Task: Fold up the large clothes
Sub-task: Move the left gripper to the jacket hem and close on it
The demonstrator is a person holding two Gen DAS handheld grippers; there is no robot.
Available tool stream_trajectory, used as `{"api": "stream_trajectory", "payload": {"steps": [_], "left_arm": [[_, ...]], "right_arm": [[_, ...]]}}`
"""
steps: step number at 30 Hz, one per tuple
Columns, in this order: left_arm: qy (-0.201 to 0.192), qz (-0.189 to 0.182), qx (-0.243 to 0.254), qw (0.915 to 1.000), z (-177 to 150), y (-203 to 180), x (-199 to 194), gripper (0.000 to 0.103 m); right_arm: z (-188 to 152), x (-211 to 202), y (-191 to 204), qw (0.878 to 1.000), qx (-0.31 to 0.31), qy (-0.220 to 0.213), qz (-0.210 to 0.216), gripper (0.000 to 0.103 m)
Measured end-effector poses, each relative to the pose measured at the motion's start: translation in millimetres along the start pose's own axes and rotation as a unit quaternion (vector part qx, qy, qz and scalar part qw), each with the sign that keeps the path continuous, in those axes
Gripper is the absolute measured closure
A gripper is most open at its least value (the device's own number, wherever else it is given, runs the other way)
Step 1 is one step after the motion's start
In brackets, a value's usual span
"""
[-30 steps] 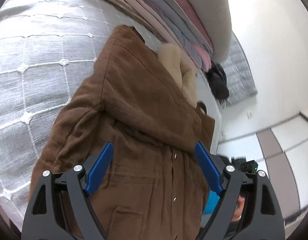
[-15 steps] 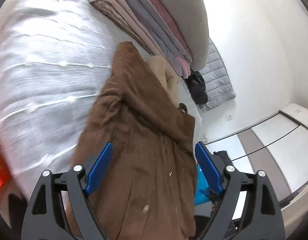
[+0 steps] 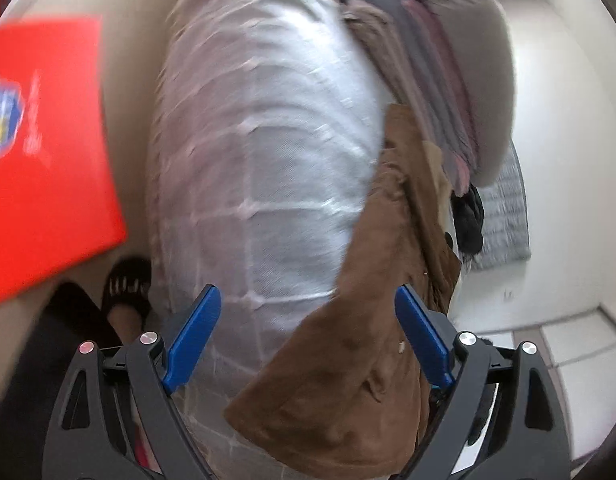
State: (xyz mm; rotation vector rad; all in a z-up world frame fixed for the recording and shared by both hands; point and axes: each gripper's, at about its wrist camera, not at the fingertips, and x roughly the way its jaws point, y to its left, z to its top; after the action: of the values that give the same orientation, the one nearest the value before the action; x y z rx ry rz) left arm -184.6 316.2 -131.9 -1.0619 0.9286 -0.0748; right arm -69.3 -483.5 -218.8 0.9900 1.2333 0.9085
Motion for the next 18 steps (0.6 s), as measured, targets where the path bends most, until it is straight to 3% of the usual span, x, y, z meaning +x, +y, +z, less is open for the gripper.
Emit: {"api": "stream_trajectory", "payload": {"steps": [4,10,14,18], "left_arm": [[0.017,-0.004,-0.04,0.999,-14.9,25.0,23.9,0.018],[0.058,-0.014,-0.037,0.9975,-38.8,28.7,51.0,0.017],[0.089,-0.031,-0.028,0.9952,-56.2,24.0,58.2,0.016],[0.119,-0.055,0.014,0.9913,-74.5,5.7,62.0,0.016]], "right_arm": [[-14.5,27.5,2.8,0.996,-0.007,0.068,0.057,0.016],[-26.3,10.9,32.4,0.987,-0.037,0.085,0.134,0.014],[-31.7,-15.6,69.2,0.981,-0.076,0.095,0.151,0.014],[-25.6,-10.5,85.2,0.984,-0.079,0.125,0.103,0.012]]}}
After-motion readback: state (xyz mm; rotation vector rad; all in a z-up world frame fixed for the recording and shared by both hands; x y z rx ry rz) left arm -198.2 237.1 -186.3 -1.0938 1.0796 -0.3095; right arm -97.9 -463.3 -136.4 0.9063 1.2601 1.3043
